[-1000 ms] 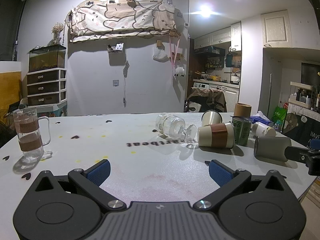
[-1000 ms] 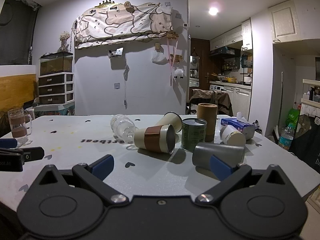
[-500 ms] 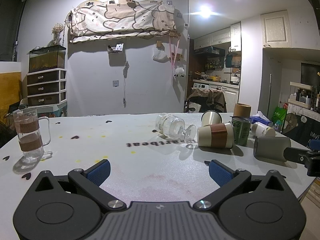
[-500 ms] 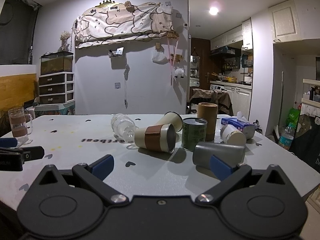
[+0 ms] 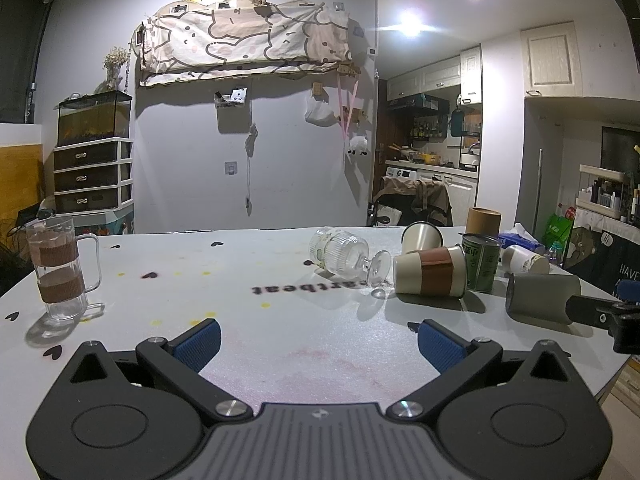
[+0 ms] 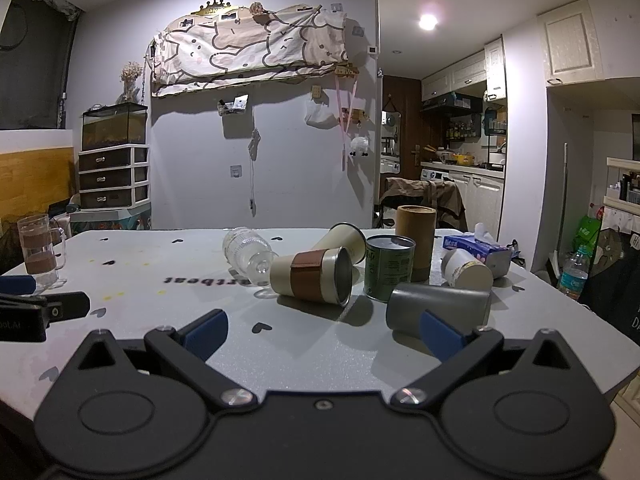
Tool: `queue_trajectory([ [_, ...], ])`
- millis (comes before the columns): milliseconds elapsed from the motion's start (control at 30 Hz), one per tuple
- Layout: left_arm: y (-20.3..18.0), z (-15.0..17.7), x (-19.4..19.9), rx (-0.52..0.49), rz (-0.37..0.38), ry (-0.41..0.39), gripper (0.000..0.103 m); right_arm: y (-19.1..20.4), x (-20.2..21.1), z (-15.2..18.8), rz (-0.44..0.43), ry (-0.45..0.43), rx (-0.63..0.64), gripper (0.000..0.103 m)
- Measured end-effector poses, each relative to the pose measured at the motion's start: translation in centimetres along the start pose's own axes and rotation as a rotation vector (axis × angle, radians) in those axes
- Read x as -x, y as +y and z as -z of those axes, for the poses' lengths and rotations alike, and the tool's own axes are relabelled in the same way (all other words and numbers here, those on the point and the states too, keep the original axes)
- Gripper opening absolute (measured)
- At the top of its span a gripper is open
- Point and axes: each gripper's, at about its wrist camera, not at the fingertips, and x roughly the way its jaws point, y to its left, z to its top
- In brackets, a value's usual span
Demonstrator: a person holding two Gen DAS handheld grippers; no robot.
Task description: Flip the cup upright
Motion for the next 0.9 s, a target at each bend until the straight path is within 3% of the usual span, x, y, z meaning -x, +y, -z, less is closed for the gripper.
queue_trajectory([
  [900,0.02,0.02,-0.01,0.0,0.0,-0.002,0.103,-0.3,-0.04,-0.09,-0.001,-0.001,0.0,0.103],
])
